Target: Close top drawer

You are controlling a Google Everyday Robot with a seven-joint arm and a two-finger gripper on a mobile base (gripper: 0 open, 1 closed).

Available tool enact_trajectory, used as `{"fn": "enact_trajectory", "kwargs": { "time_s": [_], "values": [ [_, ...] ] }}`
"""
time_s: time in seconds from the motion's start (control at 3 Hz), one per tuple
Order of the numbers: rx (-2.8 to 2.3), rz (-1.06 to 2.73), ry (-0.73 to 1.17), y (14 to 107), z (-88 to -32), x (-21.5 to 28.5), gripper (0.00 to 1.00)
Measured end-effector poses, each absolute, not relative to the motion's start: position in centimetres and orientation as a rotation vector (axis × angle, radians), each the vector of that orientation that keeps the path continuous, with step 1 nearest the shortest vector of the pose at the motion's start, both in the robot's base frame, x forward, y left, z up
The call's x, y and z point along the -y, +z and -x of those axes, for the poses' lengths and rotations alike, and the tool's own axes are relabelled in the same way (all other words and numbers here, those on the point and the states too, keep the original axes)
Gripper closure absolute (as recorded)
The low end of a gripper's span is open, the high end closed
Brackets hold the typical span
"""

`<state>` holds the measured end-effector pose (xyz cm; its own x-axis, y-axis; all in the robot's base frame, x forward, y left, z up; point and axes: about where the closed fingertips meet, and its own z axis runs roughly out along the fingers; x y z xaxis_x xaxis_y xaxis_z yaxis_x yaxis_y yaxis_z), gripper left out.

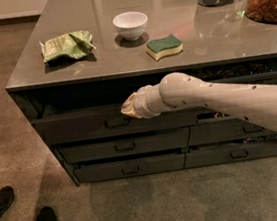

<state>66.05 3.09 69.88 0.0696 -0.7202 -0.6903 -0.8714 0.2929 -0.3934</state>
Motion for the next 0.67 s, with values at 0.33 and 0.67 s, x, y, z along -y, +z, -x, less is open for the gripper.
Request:
{"fn": "enact_trajectory", "kwargs": {
  "time_s": [0.33, 0.67],
  "values": [
    [-1.686, 1.466, 0.223, 69.86, -66.89, -3.4, 1.0],
    [-1.694, 1.471, 0.226, 69.6, -67.42, -3.56, 1.0]
  ]
}}
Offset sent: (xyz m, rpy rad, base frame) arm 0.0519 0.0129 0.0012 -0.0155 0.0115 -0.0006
